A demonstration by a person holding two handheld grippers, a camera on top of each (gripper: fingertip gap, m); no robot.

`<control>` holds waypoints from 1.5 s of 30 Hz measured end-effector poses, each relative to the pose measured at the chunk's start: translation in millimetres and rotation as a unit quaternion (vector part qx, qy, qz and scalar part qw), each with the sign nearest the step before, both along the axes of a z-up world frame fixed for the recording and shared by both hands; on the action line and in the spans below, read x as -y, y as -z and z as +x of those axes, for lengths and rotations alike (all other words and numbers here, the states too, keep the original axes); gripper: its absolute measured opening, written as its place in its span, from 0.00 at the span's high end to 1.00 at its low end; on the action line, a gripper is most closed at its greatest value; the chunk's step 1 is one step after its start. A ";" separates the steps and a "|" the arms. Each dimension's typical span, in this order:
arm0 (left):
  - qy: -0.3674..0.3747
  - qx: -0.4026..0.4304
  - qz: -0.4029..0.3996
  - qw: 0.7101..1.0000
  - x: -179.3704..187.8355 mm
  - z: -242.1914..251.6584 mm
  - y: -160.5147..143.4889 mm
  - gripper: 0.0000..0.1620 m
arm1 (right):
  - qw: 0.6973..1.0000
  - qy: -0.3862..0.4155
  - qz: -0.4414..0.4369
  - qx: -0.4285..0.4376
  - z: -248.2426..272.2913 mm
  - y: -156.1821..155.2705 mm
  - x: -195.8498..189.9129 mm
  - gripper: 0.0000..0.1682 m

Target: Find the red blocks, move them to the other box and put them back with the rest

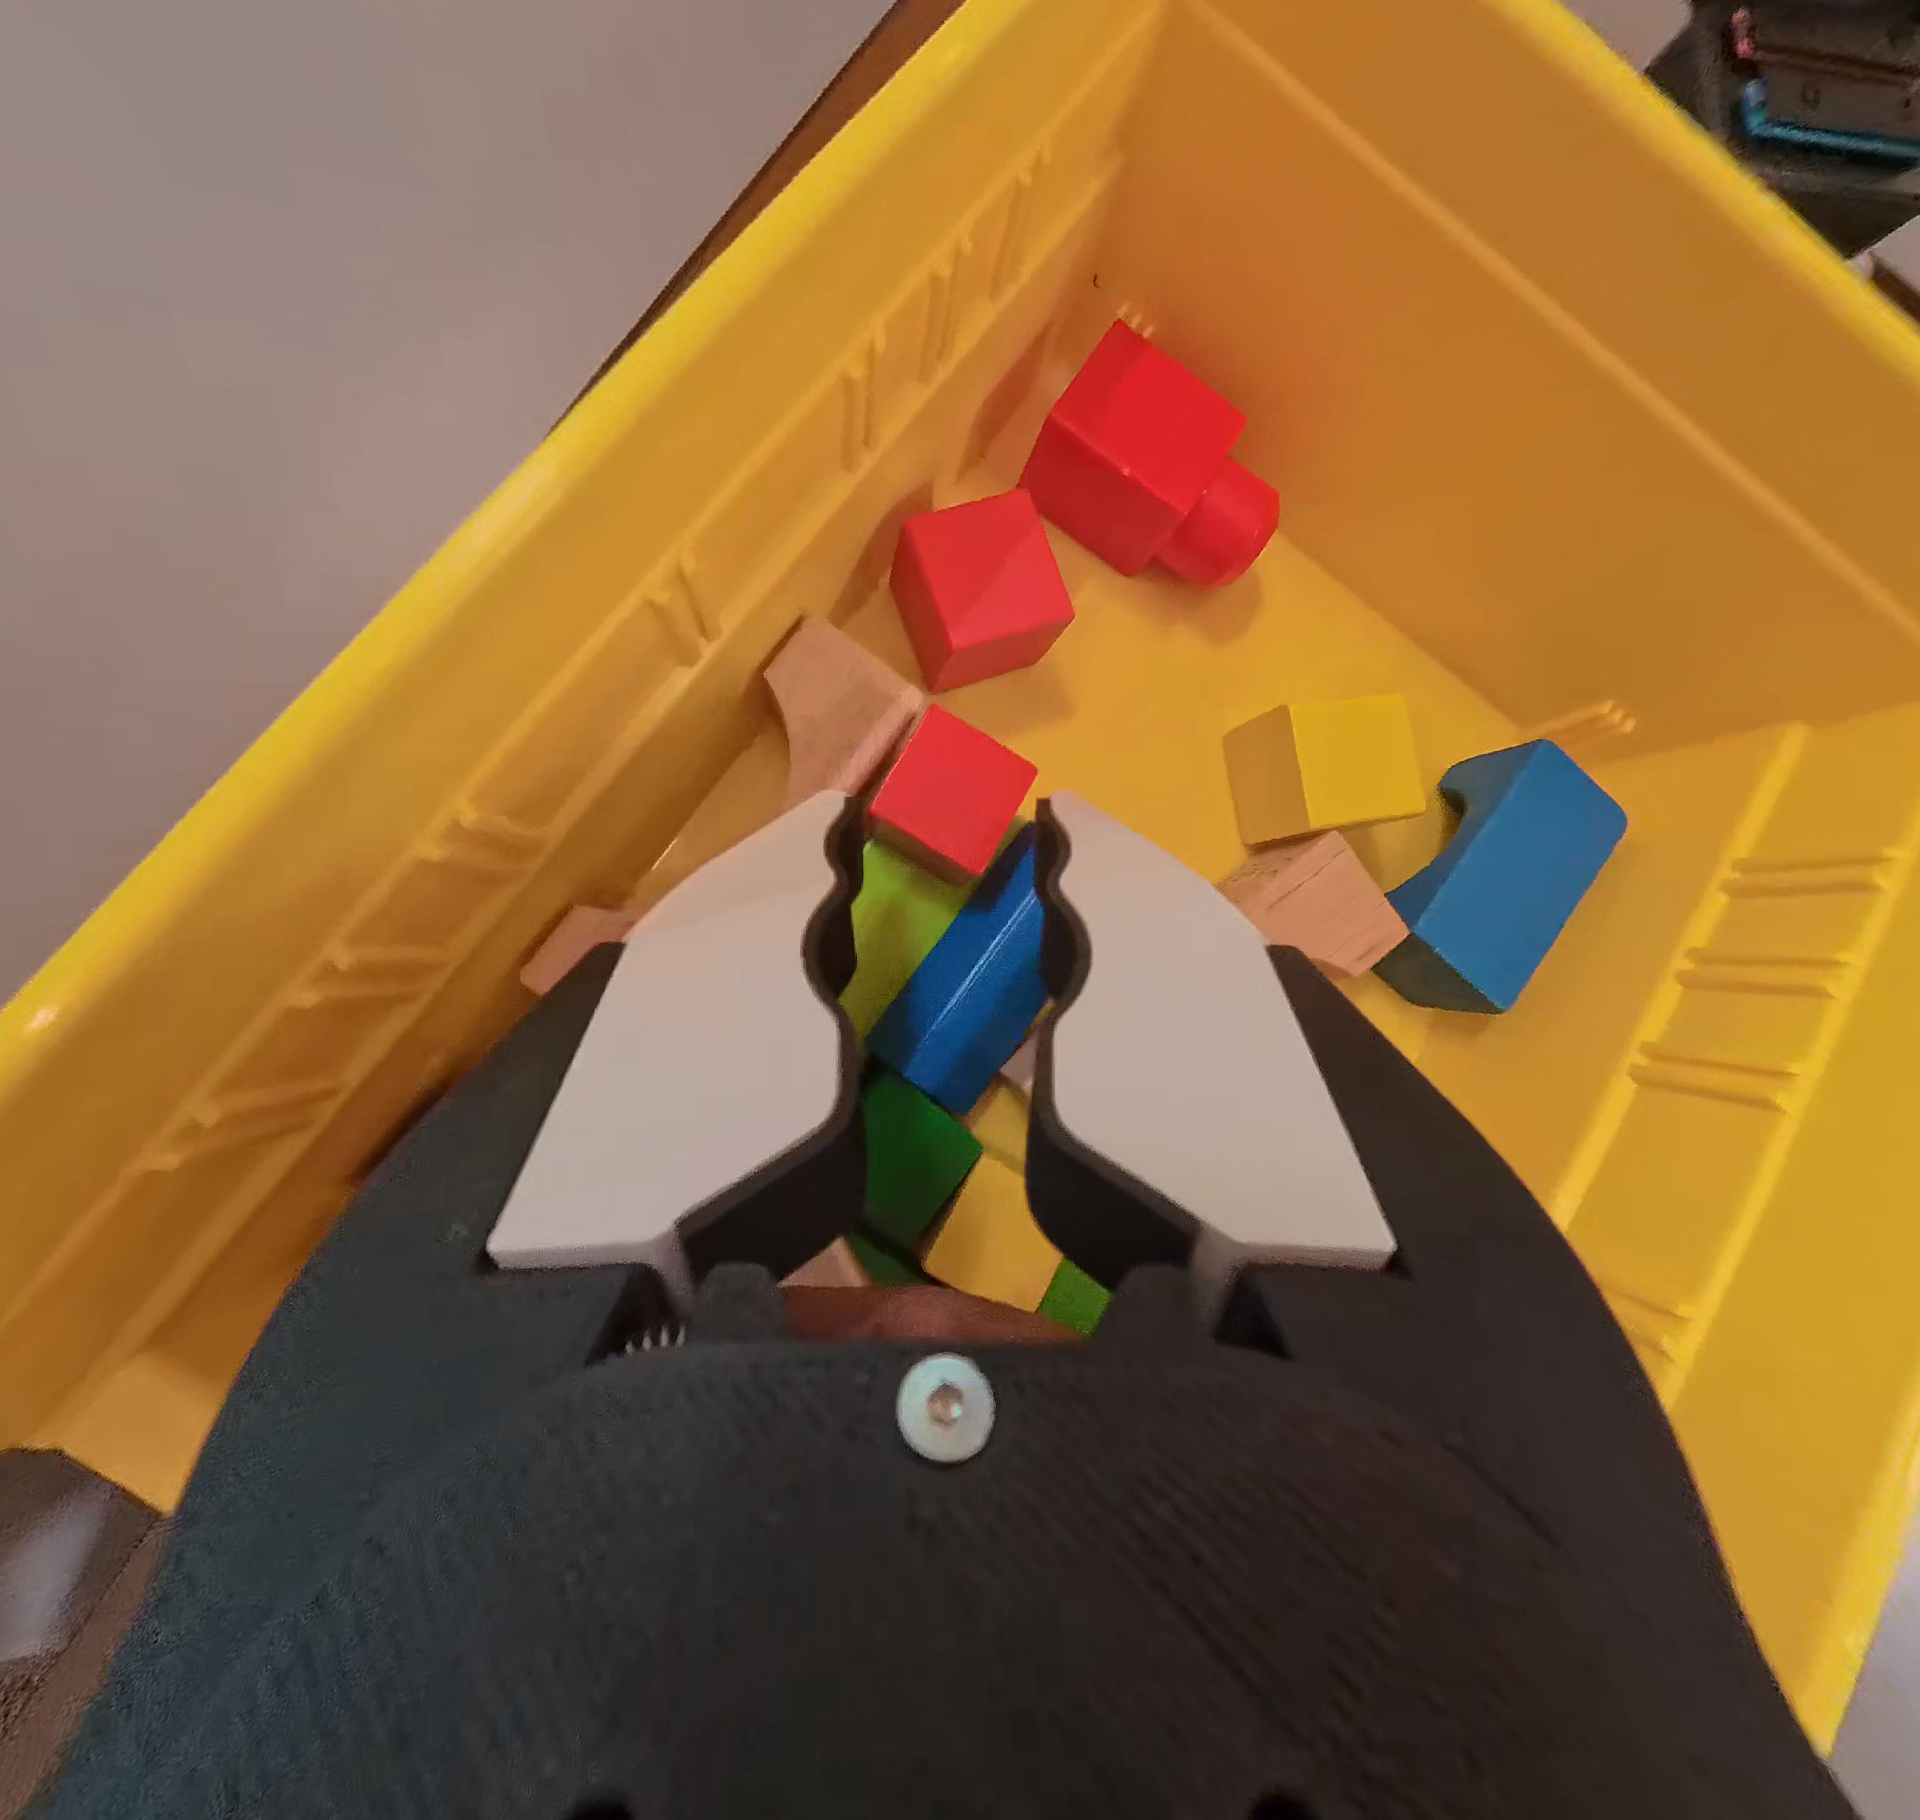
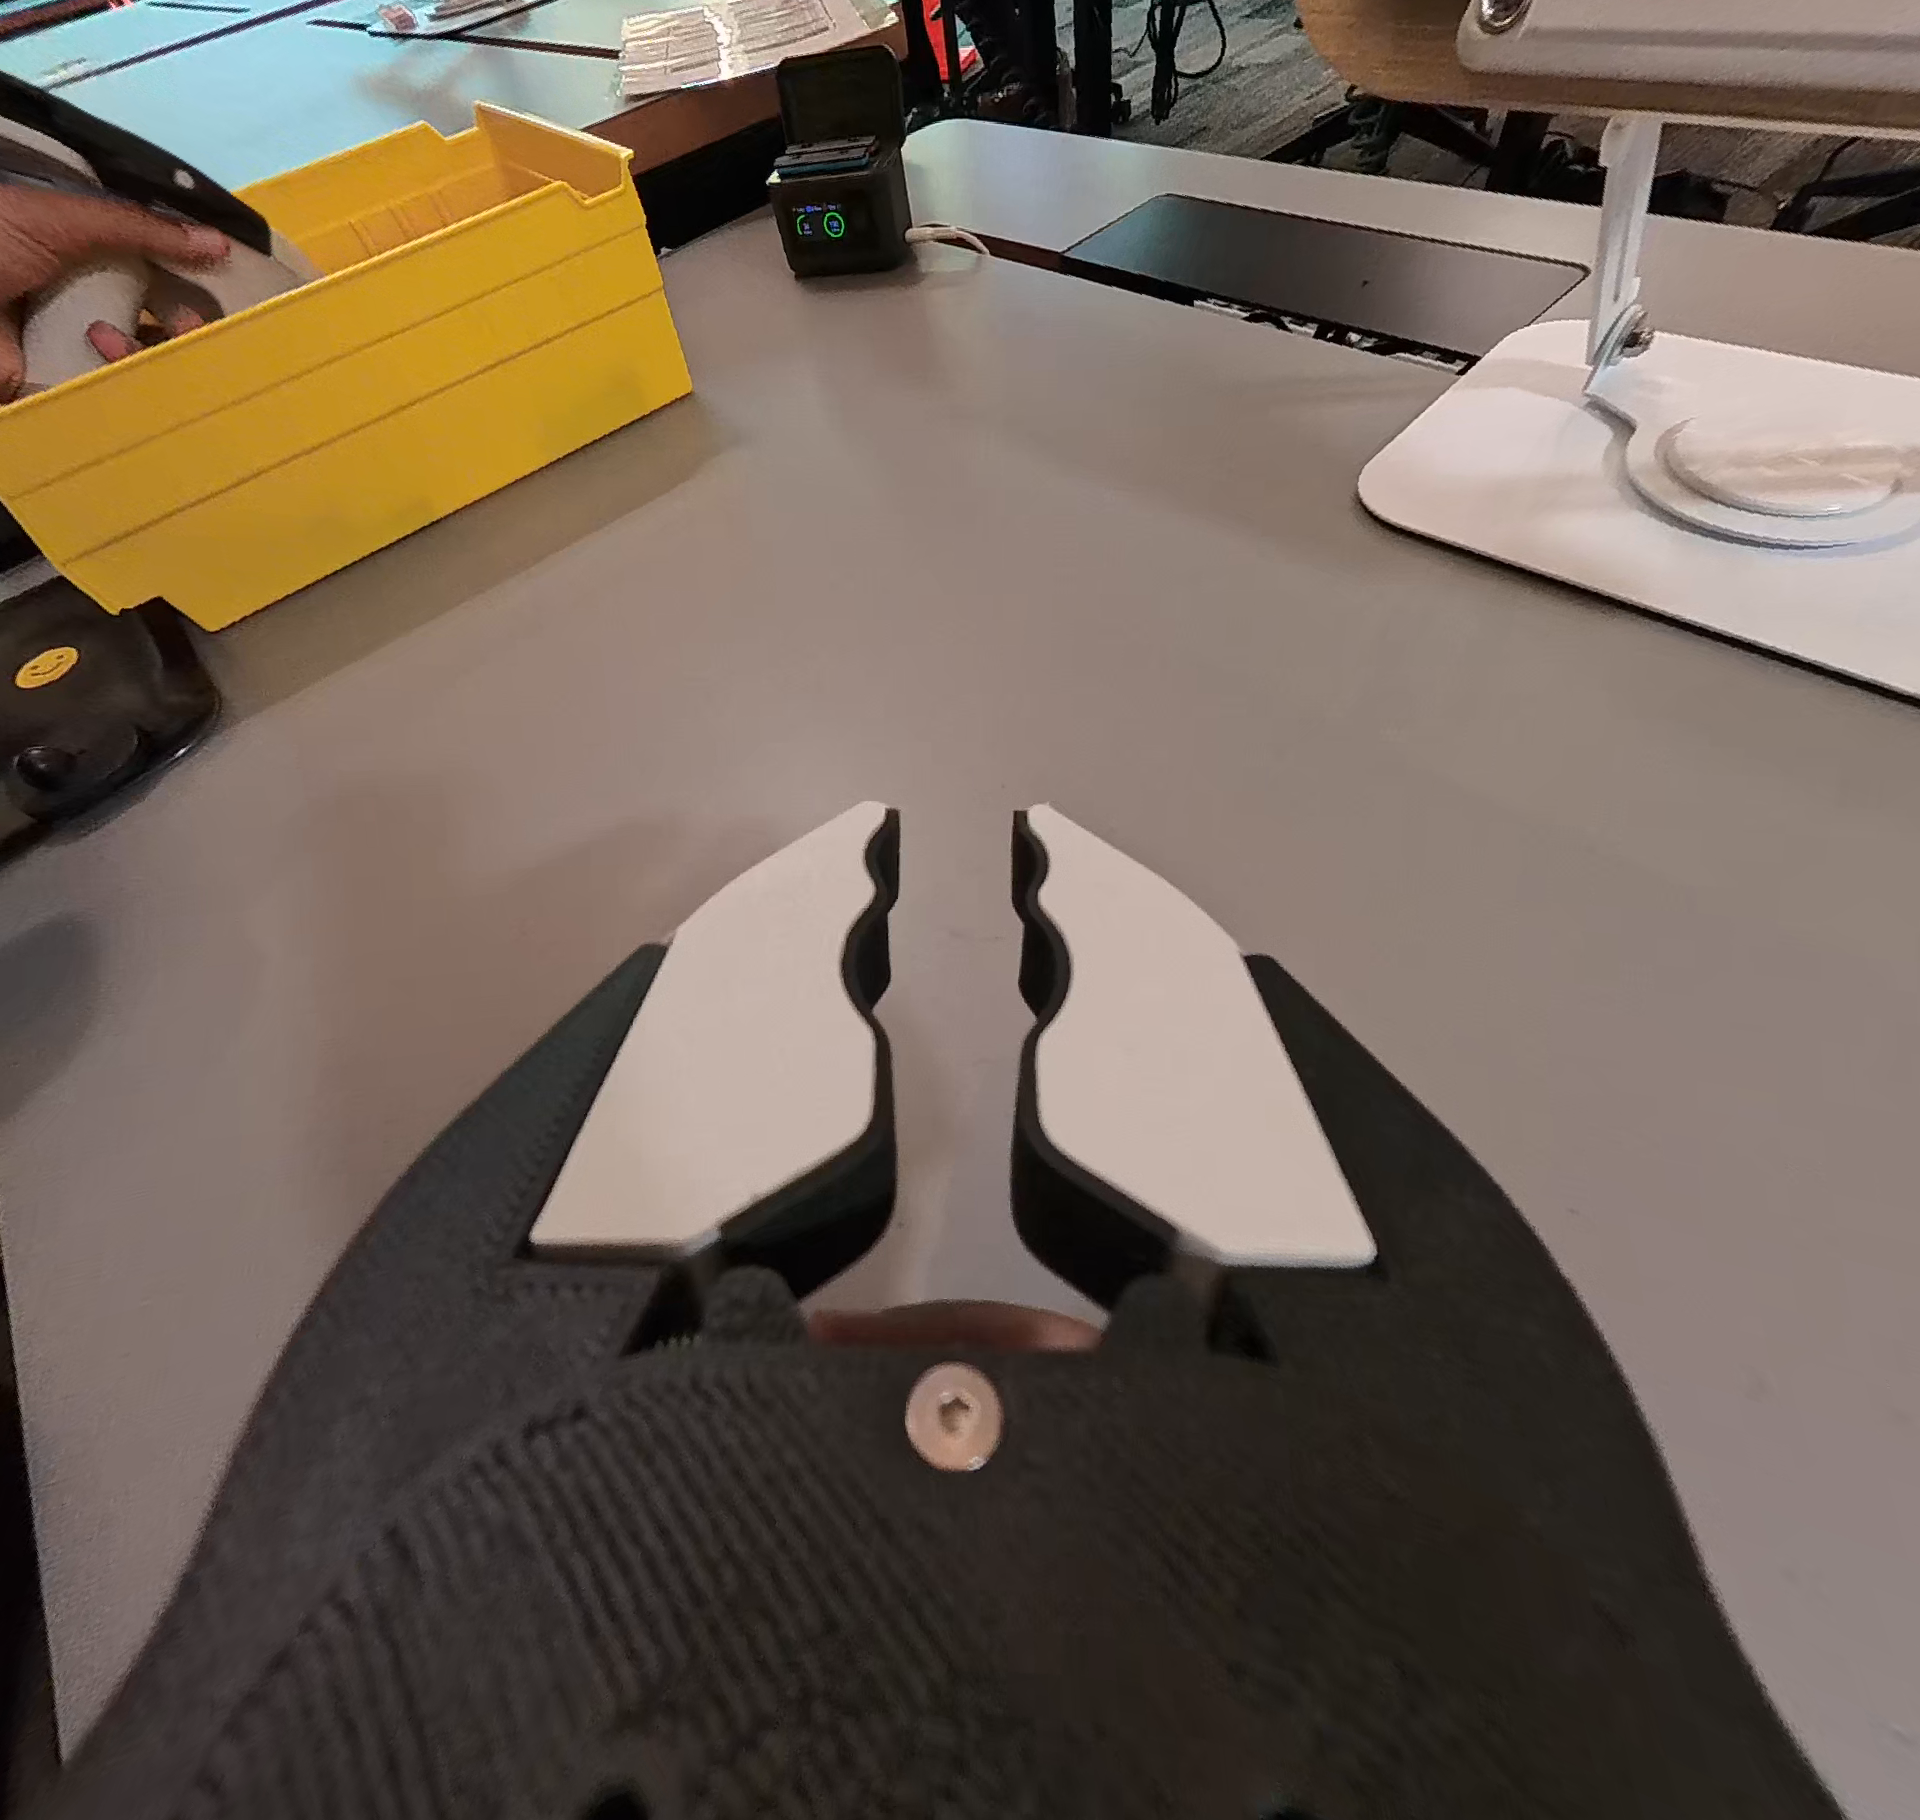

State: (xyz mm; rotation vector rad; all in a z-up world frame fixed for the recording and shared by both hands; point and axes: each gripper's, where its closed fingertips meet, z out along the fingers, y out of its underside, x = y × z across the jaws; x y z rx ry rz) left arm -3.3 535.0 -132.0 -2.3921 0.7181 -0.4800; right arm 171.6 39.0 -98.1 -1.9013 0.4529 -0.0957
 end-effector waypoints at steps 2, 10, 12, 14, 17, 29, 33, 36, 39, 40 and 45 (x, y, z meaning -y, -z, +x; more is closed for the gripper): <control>0.006 0.005 0.008 1.000 -2.1 3.5 -4.0 0.77 | 1.000 -0.001 -0.001 0.001 -0.4 0.4 -0.1 0.88; 0.013 -0.032 -0.001 0.999 -5.3 6.8 5.0 0.74 | 1.000 0.003 -0.006 0.005 0.9 1.9 1.6 0.88; 0.019 -0.045 -0.008 0.999 -3.0 7.3 9.2 0.71 | 1.000 0.004 -0.006 0.006 1.1 1.7 2.4 0.88; 0.025 -0.055 -0.017 0.998 -0.5 8.5 13.5 0.70 | 1.000 0.005 -0.006 0.006 1.6 1.7 3.0 0.88; 0.026 -0.061 -0.026 0.997 2.1 9.6 17.5 0.72 | 1.000 0.006 -0.006 0.005 1.9 2.0 3.5 0.88; 0.027 -0.077 0.028 0.996 -3.2 5.9 8.8 0.82 | 1.000 0.005 -0.007 0.008 0.9 1.5 3.5 0.88; 0.023 -0.030 0.072 0.997 -3.9 14.0 -31.4 0.82 | 1.000 0.003 -0.007 0.007 0.0 1.7 2.8 0.88; 0.045 0.026 0.097 0.994 8.0 30.8 -65.4 0.82 | 1.000 0.002 -0.007 0.008 -0.3 1.9 2.4 0.88; 0.121 0.094 0.126 0.980 39.4 62.3 -100.7 0.82 | 1.000 0.003 -0.008 0.009 0.1 1.7 2.7 0.88; 0.159 0.113 0.134 0.972 56.0 75.0 -110.6 0.82 | 1.000 0.004 -0.007 0.010 0.5 1.3 3.0 0.88; 0.362 0.157 0.184 0.900 171.2 136.4 -139.0 0.82 | 1.000 0.011 -0.002 0.012 5.8 -1.4 6.2 0.88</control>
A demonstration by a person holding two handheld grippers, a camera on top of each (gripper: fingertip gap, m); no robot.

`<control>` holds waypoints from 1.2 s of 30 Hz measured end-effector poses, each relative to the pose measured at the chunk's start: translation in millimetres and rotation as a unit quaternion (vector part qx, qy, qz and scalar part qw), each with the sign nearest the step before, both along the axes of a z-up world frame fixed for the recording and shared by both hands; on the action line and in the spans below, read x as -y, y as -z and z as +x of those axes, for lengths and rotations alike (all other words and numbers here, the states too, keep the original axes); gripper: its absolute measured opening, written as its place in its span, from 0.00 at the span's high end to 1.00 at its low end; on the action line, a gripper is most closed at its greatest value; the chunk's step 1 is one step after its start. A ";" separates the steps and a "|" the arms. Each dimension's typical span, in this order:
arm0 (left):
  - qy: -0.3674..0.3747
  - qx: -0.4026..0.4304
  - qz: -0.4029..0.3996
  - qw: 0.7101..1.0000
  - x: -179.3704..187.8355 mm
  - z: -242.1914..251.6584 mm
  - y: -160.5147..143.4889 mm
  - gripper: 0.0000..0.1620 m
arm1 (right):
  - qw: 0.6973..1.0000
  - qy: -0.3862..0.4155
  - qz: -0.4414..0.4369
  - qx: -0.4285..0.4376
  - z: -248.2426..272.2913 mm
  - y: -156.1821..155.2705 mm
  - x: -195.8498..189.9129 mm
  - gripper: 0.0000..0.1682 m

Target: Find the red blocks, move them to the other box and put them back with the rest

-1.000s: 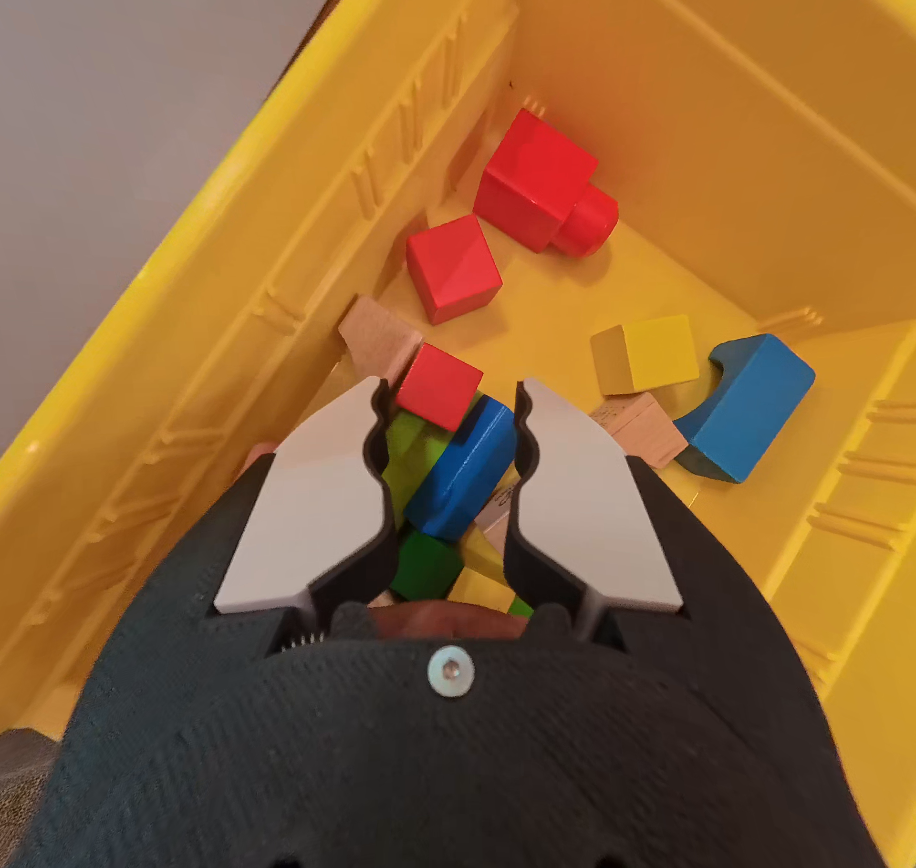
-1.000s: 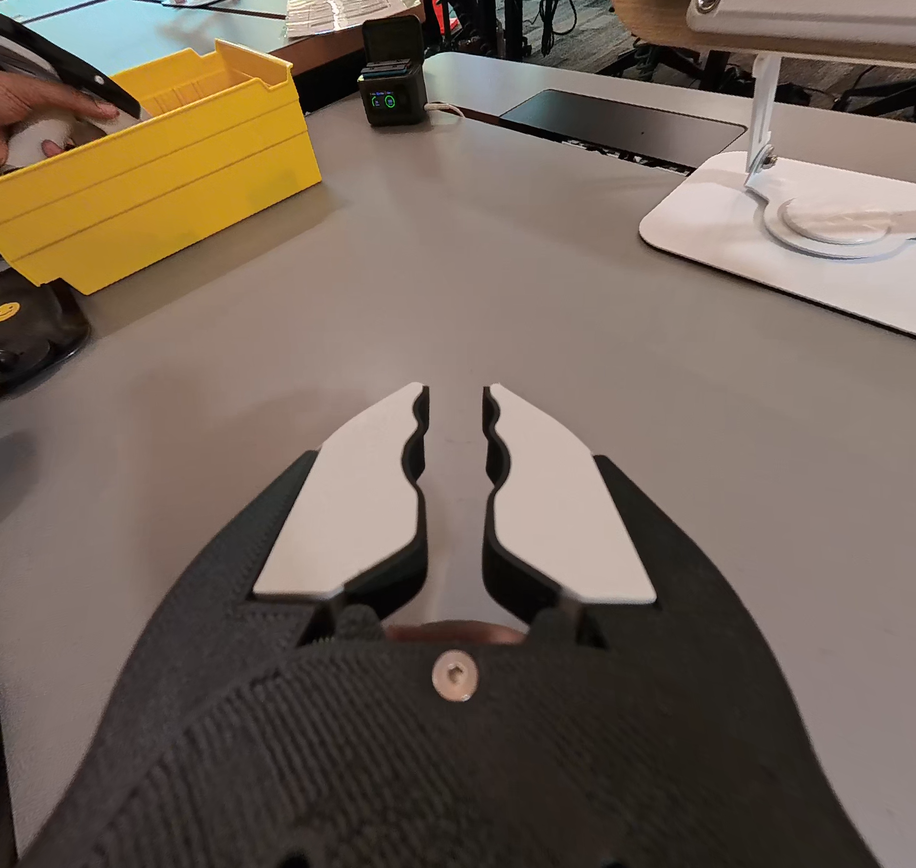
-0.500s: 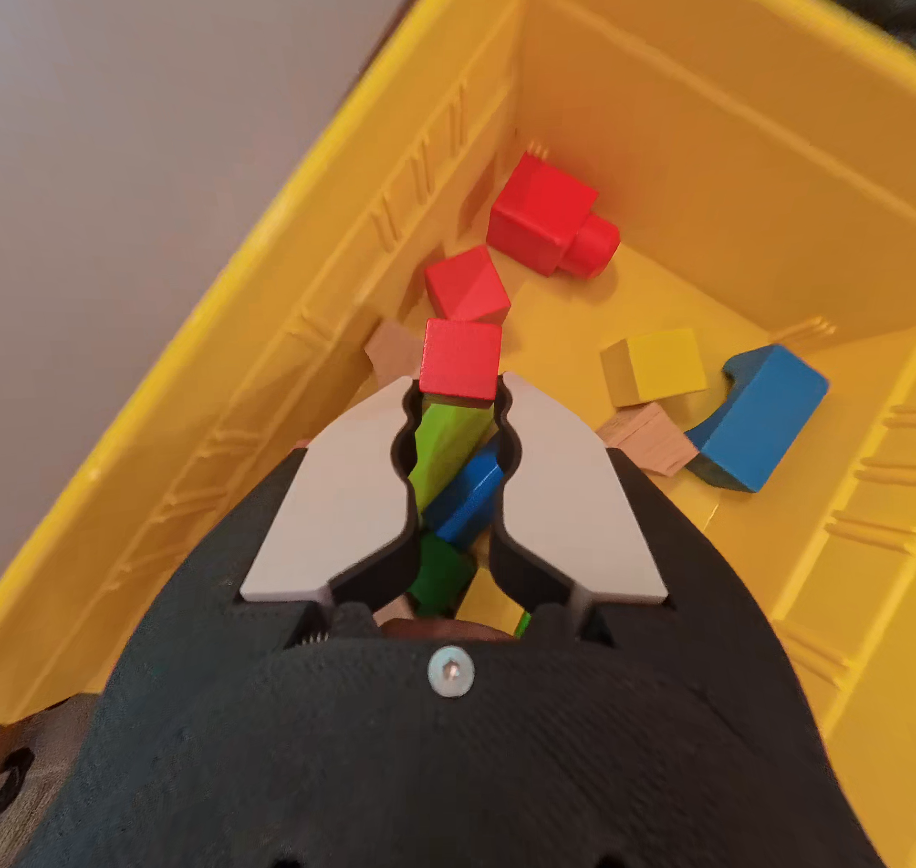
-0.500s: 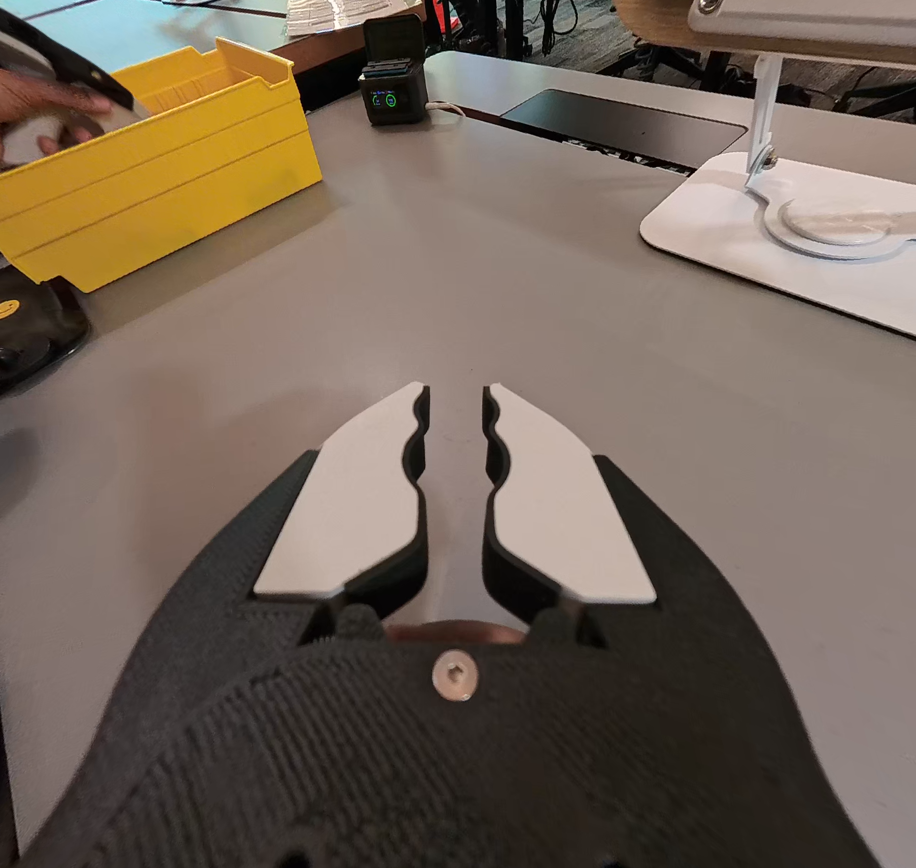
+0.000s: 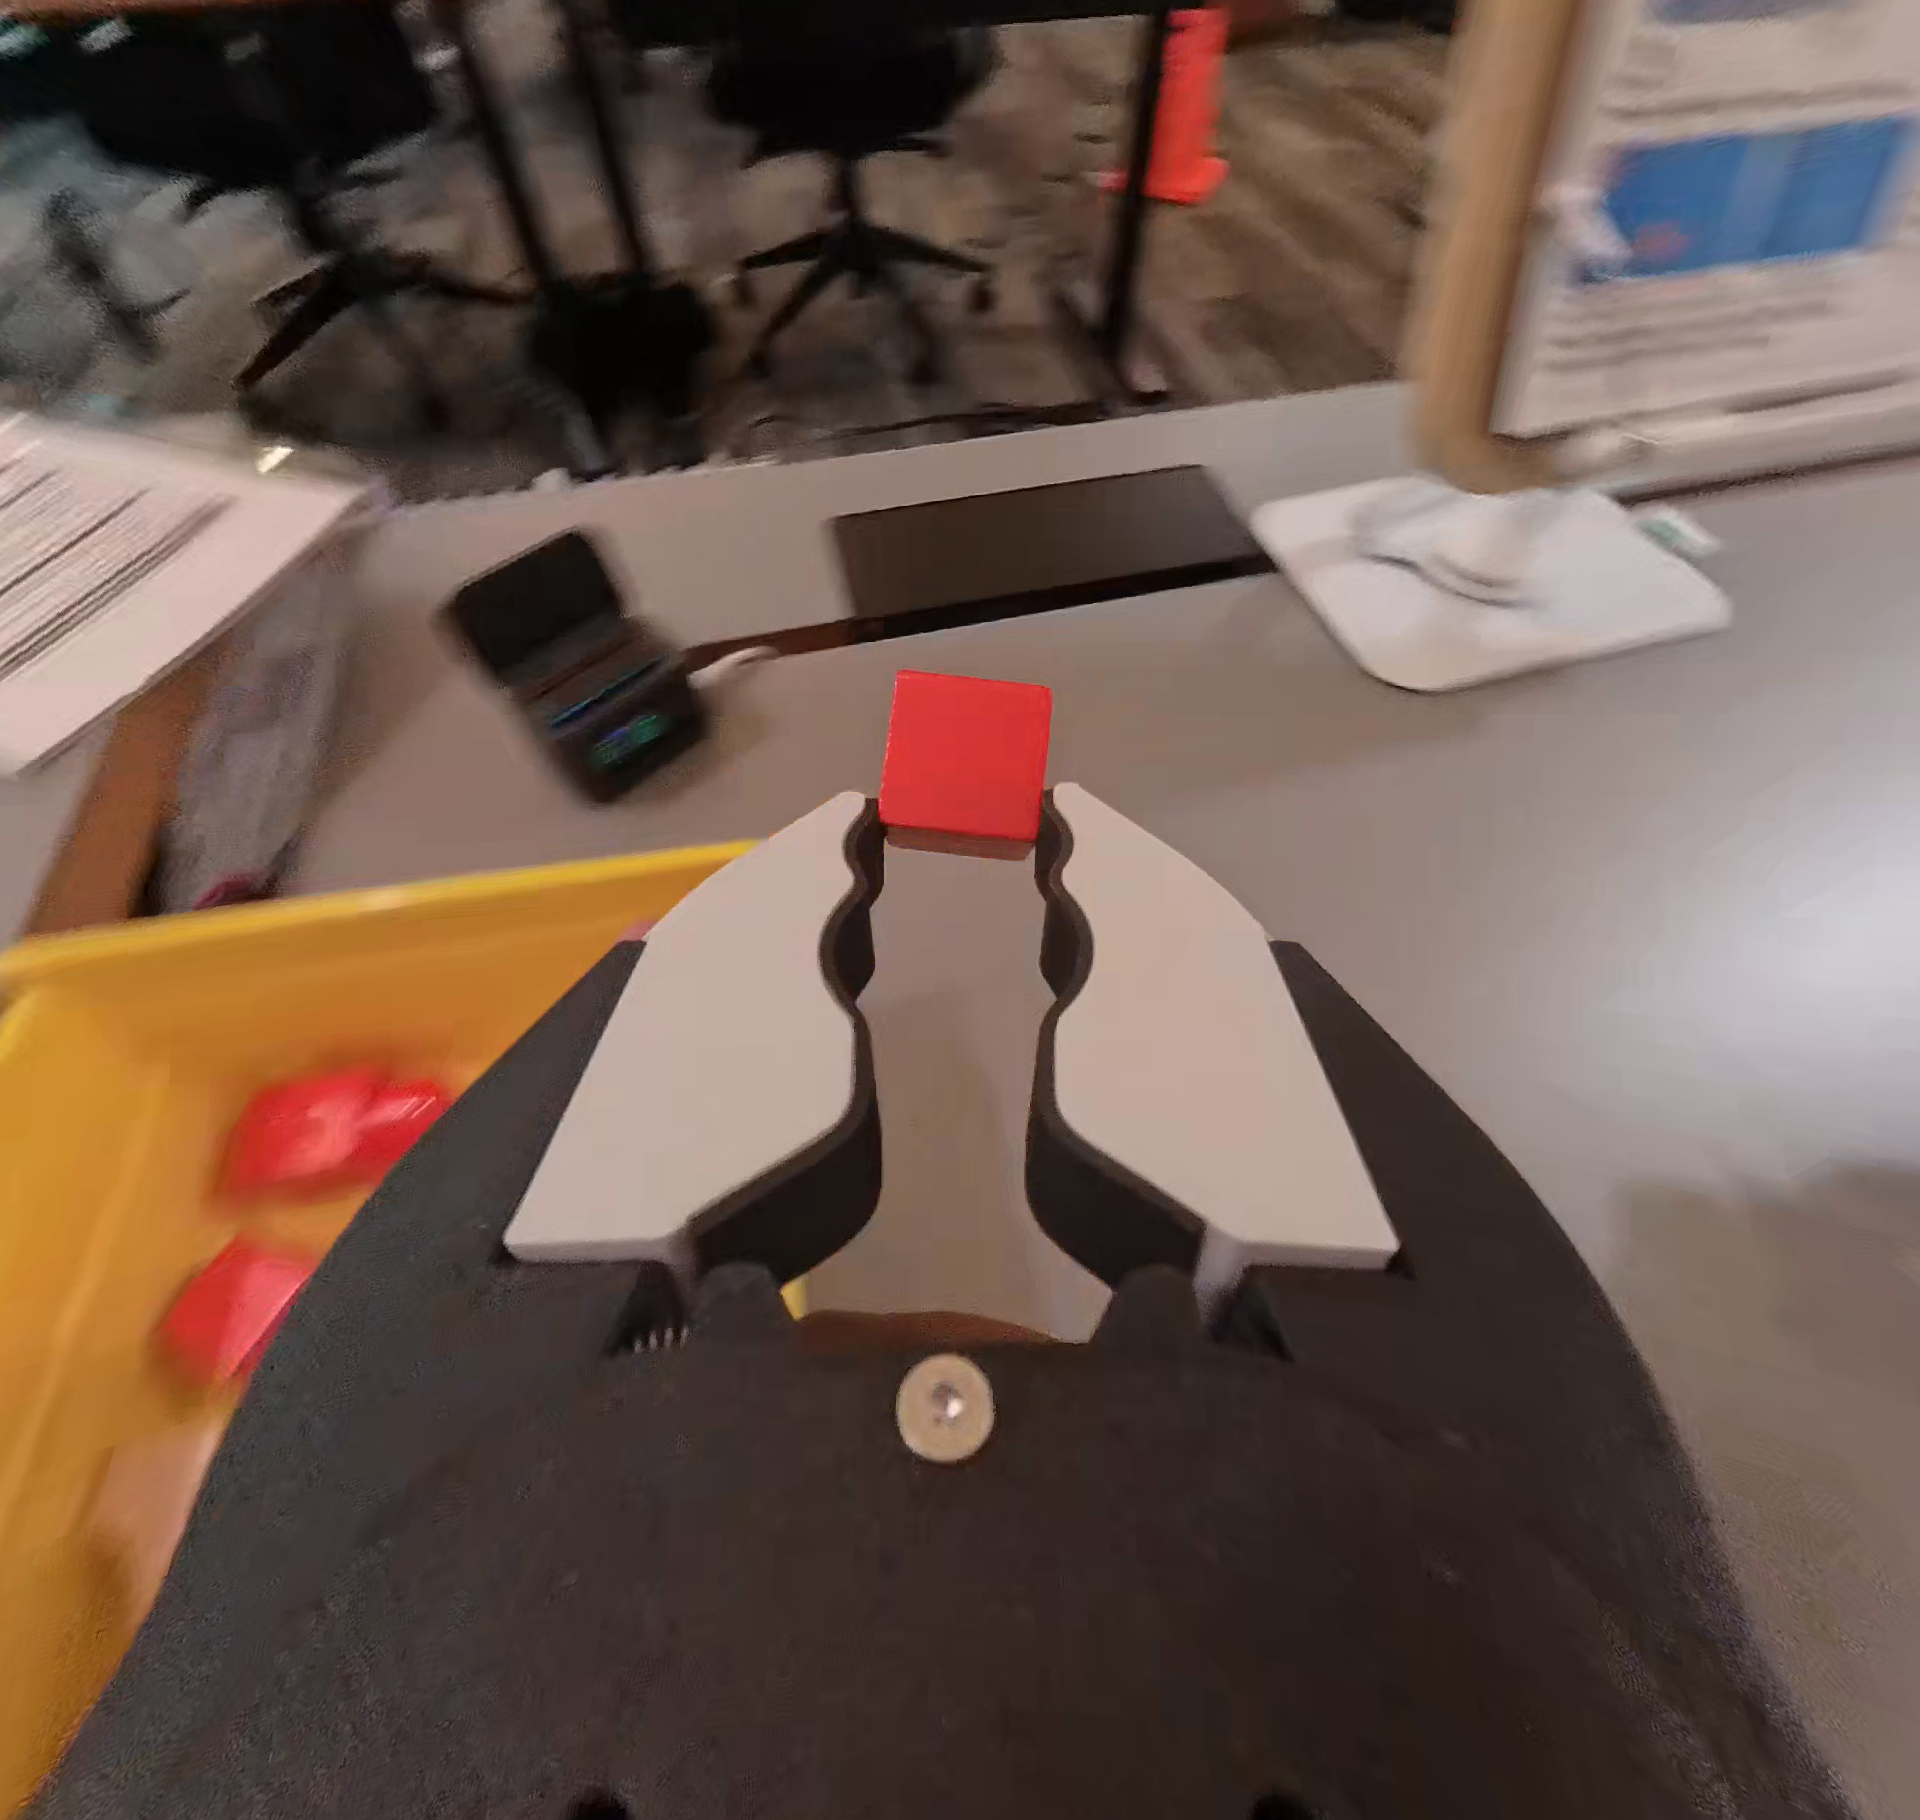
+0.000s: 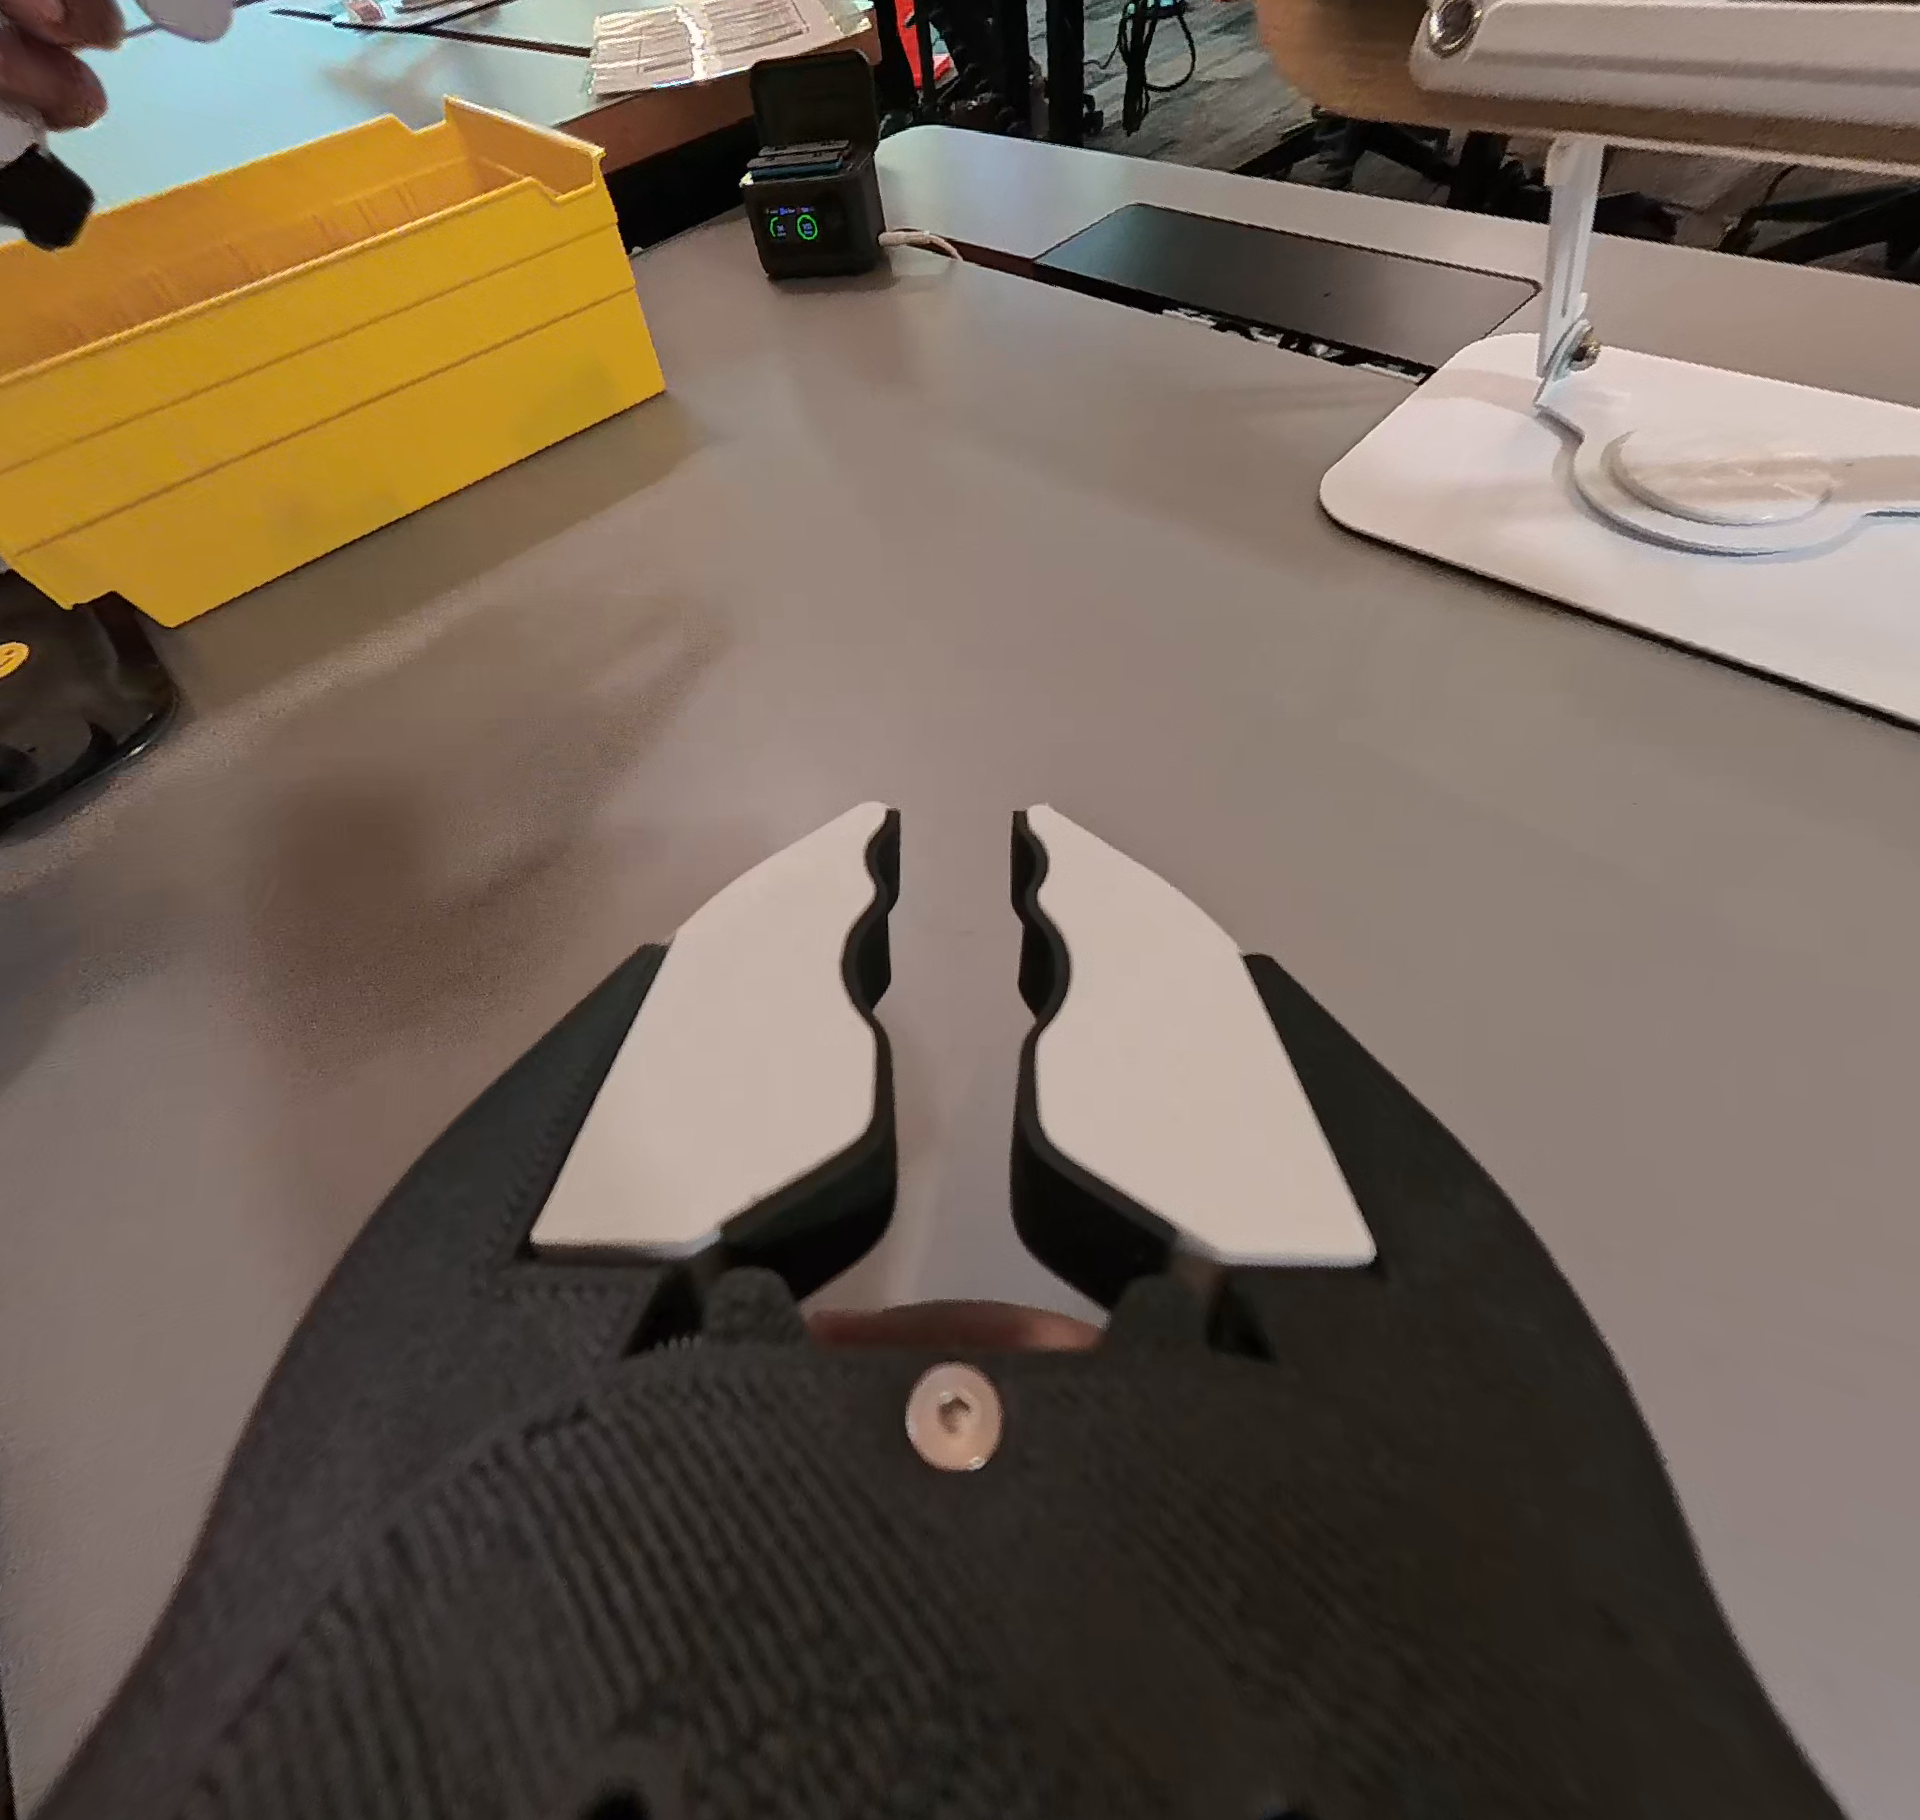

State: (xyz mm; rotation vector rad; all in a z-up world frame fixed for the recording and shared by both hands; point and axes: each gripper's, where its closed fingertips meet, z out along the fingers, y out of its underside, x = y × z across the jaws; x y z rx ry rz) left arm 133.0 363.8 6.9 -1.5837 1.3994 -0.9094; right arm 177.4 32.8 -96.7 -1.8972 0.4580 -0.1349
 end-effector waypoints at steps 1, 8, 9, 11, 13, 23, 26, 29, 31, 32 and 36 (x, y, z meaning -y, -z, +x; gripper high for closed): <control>0.044 -0.001 0.013 0.999 29.4 11.1 0.6 0.82 | 1.000 0.003 0.002 0.003 2.2 -1.5 1.4 0.88; 0.440 -0.080 -0.005 0.894 256.5 11.7 80.9 0.81 | 0.990 -0.063 0.112 0.052 -3.7 -48.2 10.5 0.85; 0.474 -0.101 -0.011 0.875 274.3 3.5 96.0 0.81 | 0.986 -0.087 0.128 0.058 -10.3 -54.3 12.2 0.85; 0.520 -0.132 -0.011 0.843 298.0 -12.5 117.3 0.81 | 0.981 -0.128 0.135 0.058 -22.6 -55.1 14.1 0.83; 0.548 -0.147 -0.005 0.823 311.1 -22.6 126.6 0.81 | 0.976 -0.174 0.118 0.053 -37.3 -47.4 12.7 0.81; 0.600 -0.166 -0.064 0.780 320.4 -44.5 132.4 0.81 | 0.958 -0.279 0.044 0.039 -87.8 -14.4 -1.5 0.78; 0.606 -0.165 -0.071 0.775 322.1 -47.5 130.8 0.81 | 0.960 -0.276 0.029 0.037 -87.2 -8.0 -4.1 0.78; 0.611 -0.167 -0.069 0.771 325.1 -50.4 131.8 0.81 | 0.960 -0.277 0.012 0.035 -87.1 -1.1 -4.6 0.78; 0.616 -0.172 -0.070 0.765 327.2 -53.1 133.5 0.81 | 0.959 -0.283 0.010 0.026 -90.1 0.5 -4.2 0.78; 0.618 -0.175 -0.068 0.764 327.9 -54.0 134.4 0.81 | 0.958 -0.287 0.008 0.021 -91.7 1.3 -3.9 0.78; 0.624 -0.173 -0.070 0.759 331.5 -56.9 133.0 0.81 | 0.956 -0.294 -0.001 0.012 -94.8 5.4 -2.6 0.78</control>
